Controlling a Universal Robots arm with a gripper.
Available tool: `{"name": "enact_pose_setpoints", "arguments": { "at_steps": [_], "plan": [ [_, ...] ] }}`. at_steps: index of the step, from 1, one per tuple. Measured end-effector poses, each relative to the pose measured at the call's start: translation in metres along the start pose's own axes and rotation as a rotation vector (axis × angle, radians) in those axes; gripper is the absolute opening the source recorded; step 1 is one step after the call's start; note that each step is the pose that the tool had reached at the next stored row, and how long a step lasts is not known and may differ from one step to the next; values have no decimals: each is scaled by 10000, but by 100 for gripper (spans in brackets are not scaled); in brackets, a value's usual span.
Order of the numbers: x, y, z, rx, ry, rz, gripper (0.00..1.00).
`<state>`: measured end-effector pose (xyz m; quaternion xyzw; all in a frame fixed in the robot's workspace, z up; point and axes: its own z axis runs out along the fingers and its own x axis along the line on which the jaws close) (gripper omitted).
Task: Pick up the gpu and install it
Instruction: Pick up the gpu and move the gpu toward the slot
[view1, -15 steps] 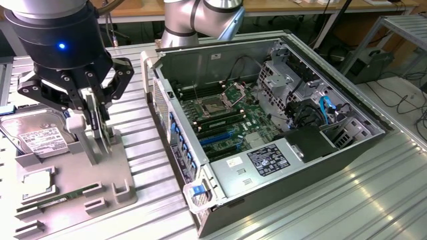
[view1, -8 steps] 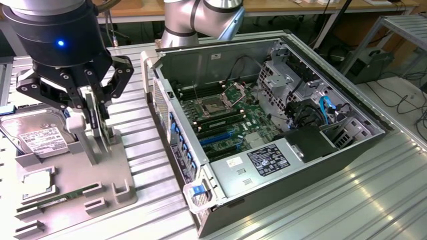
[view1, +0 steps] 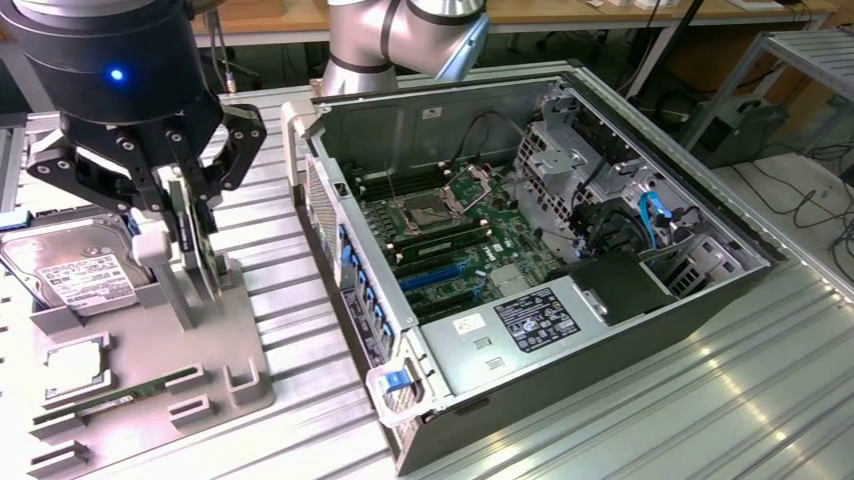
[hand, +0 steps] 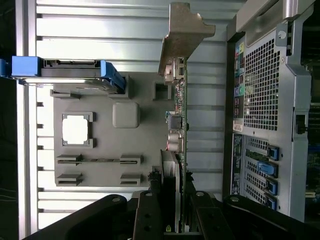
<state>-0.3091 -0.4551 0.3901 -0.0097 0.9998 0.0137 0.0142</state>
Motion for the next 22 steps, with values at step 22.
{"name": "enact_pose_setpoints", "arguments": {
  "at_steps": [22],
  "plan": [
    [-3, 3, -107, 0, 0, 0, 27]
  ]
}}
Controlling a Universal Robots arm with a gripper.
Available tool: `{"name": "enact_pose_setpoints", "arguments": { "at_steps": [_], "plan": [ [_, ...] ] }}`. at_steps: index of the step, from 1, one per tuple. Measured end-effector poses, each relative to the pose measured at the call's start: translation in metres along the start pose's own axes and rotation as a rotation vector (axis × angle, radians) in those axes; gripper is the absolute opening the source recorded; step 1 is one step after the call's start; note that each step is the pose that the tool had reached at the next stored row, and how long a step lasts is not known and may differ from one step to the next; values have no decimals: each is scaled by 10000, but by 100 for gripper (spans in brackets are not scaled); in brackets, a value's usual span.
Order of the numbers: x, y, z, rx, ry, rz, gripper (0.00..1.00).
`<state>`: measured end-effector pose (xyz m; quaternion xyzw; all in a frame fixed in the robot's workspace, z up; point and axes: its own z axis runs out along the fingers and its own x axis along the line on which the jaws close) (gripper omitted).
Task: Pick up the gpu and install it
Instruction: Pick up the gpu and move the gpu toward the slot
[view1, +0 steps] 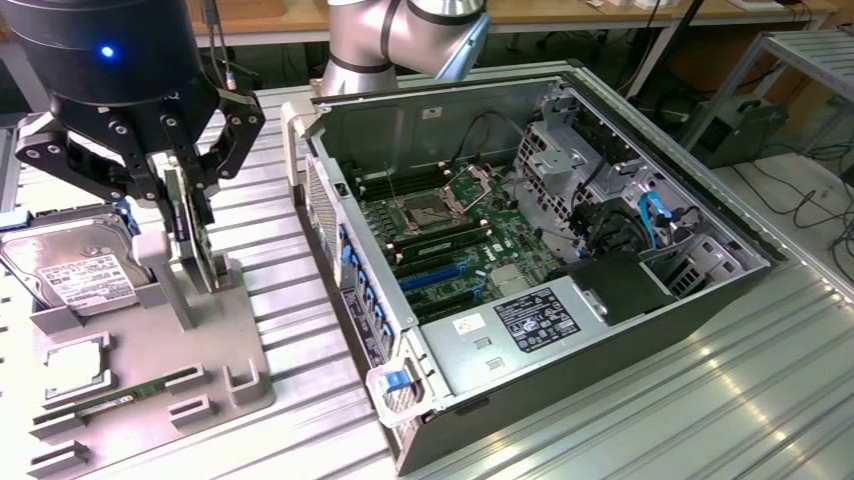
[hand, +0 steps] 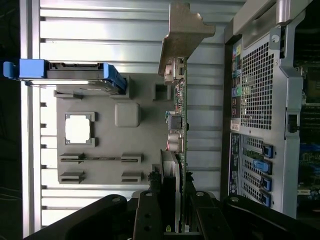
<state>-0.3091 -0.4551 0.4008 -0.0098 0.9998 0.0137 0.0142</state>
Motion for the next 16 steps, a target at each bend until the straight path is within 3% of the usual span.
{"name": "enact_pose_setpoints", "arguments": {
  "at_steps": [16],
  "plan": [
    [-4, 4, -118, 1, 2, 0, 27]
  ]
}}
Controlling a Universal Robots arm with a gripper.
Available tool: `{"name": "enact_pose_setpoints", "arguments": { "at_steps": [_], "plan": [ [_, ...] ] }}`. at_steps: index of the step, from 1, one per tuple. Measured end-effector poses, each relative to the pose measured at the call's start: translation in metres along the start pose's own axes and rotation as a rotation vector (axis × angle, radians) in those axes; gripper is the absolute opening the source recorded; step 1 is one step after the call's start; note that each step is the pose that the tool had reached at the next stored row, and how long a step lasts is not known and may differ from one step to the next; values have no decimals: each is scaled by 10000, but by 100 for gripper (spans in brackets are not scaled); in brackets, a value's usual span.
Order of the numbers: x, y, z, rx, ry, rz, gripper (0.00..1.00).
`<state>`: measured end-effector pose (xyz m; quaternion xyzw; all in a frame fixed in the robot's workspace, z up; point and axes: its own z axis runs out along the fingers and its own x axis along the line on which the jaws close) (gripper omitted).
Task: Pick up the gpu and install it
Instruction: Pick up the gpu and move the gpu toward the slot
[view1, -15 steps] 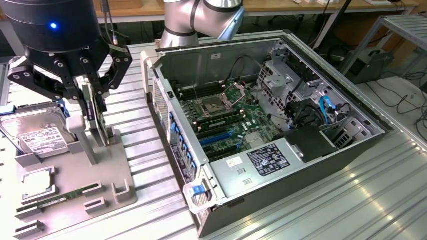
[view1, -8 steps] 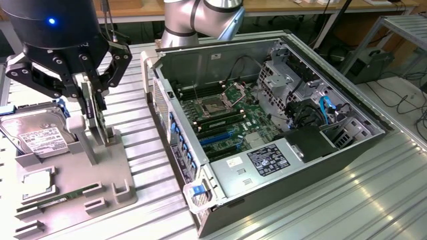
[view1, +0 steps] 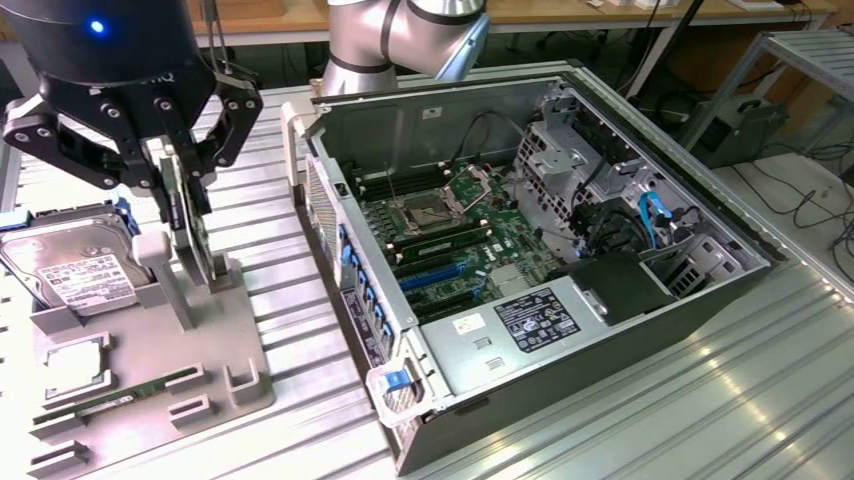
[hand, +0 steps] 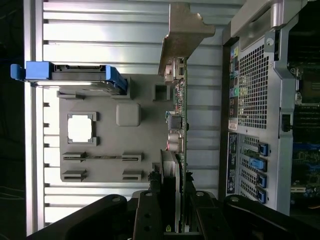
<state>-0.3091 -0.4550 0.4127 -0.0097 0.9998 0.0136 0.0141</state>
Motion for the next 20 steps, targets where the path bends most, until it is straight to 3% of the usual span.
{"name": "enact_pose_setpoints", "arguments": {
  "at_steps": [9, 15, 20],
  "plan": [
    [-3, 2, -96, -1, -1, 0, 27],
    [-8, 7, -294, -3, -2, 0, 27],
    [-9, 7, -294, -53, 2, 1, 27]
  ]
}}
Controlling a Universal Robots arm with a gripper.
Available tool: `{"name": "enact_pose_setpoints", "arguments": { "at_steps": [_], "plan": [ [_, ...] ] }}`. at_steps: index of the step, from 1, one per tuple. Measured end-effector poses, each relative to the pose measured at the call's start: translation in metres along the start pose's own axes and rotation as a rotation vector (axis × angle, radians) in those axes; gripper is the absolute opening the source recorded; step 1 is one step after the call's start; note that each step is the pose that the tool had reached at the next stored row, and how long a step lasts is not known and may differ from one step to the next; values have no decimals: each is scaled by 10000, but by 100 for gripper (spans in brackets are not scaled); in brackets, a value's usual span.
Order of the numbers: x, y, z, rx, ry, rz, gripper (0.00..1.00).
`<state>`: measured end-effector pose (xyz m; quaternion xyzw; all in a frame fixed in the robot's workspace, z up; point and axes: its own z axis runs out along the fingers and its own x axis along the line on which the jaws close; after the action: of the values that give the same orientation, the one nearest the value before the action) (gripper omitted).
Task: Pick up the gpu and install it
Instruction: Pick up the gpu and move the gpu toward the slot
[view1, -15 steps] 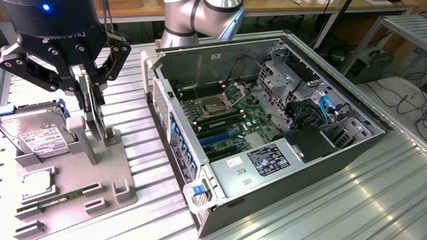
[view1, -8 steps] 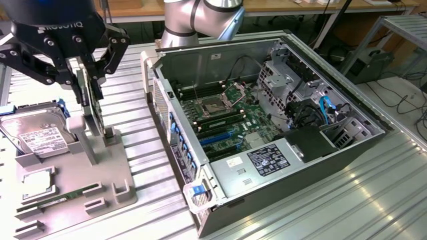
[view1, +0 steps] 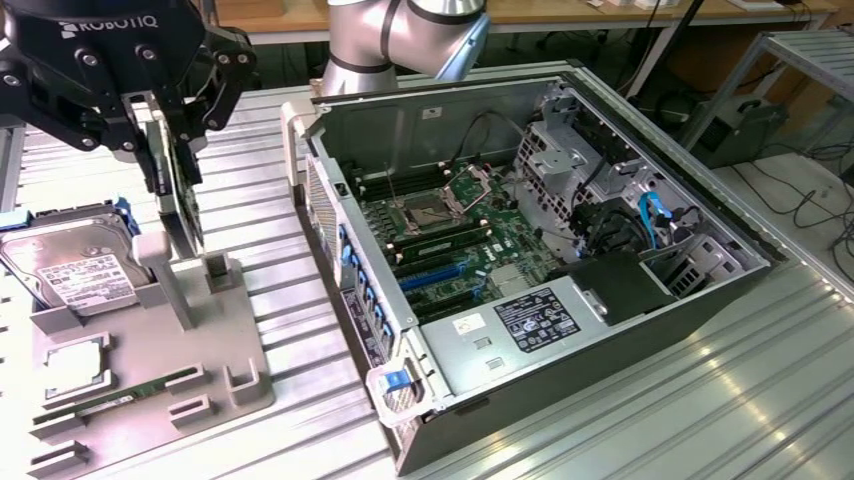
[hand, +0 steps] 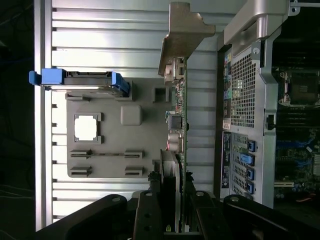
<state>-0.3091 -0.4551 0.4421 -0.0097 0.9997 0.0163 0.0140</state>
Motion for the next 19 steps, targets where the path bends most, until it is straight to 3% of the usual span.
{"name": "enact_pose_setpoints", "arguments": {
  "at_steps": [19],
  "plan": [
    [-218, -5, 8, -2, 0, 0, 27]
  ]
}}
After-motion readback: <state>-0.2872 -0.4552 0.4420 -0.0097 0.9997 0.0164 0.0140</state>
